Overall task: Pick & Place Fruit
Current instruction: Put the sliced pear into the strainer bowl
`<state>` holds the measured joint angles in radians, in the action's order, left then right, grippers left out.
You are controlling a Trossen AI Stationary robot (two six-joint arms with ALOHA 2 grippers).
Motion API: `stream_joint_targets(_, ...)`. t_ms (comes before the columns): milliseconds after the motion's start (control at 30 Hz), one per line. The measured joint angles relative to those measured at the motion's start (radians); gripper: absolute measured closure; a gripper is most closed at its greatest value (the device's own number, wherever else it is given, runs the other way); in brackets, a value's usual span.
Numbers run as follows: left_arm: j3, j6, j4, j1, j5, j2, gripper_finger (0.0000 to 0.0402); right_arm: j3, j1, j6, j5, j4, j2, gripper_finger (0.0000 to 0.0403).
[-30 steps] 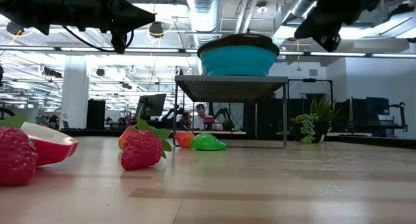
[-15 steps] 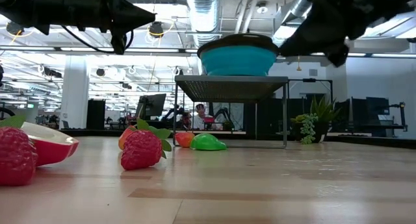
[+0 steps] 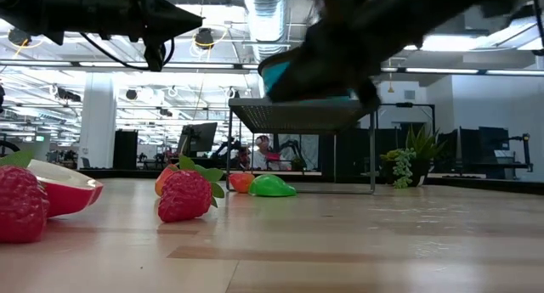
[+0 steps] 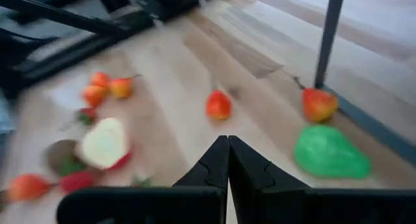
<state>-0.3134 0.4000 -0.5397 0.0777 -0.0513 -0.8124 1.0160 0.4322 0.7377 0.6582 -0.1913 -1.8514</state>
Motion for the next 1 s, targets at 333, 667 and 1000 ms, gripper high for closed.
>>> stream_joint_targets(333,0.0,0.0,0.001,-0.008,0.0,0.0,0.04,0.267,-0.129,0.217,-0.009,0.438,-0.169,0.0403)
stream_joint_targets(667,0.0,0.0,0.001,-0.008,0.0,0.0,0.04,0.276,-0.157,0.23,-0.062,0.414,-0.166,0.0403)
stream_joint_targets(1000,0.0,0.001,0.001,-0.008,0.0,0.0,0.04,0.275,-0.175,0.236,-0.156,0.42,-0.166,0.0403)
